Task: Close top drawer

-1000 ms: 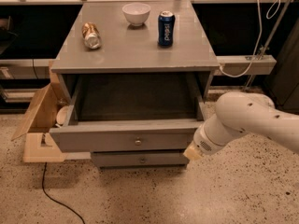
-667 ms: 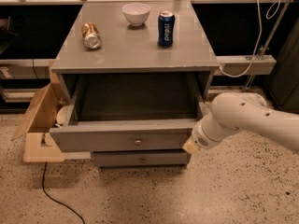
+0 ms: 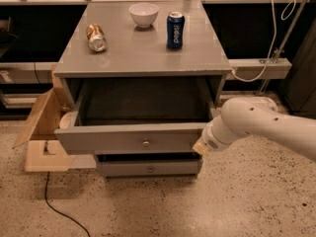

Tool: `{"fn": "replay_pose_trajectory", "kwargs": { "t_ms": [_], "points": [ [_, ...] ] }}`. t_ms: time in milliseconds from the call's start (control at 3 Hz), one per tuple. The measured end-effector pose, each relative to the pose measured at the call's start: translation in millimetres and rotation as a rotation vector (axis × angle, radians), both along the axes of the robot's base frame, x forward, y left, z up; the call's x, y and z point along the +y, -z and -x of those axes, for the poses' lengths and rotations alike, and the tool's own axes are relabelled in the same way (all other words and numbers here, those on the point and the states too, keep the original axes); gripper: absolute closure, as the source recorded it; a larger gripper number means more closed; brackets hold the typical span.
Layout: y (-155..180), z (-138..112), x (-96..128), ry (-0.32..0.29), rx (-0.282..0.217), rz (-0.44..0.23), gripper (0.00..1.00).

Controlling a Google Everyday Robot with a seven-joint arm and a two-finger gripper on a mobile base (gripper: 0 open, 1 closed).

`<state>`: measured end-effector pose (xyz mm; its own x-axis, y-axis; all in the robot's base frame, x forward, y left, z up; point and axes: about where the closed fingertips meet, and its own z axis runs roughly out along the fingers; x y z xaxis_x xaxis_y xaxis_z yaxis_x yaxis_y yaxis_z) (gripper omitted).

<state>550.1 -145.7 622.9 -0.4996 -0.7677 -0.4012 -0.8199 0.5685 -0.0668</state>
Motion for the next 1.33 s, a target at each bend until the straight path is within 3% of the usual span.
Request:
{"fn": "replay_pose_trajectory", "kwargs": {
  "t_ms": [333, 667, 1333],
  "points": [
    [-0.1, -29.6, 8.6, -0.089, -0.079, -0.016, 1.0],
    [-0.1, -29.0, 8.7, -0.089, -0.079, -0.016, 1.0],
    [-3.0, -60.7, 30.4, -0.238, -0.167, -0.031, 1.0]
  ]
}}
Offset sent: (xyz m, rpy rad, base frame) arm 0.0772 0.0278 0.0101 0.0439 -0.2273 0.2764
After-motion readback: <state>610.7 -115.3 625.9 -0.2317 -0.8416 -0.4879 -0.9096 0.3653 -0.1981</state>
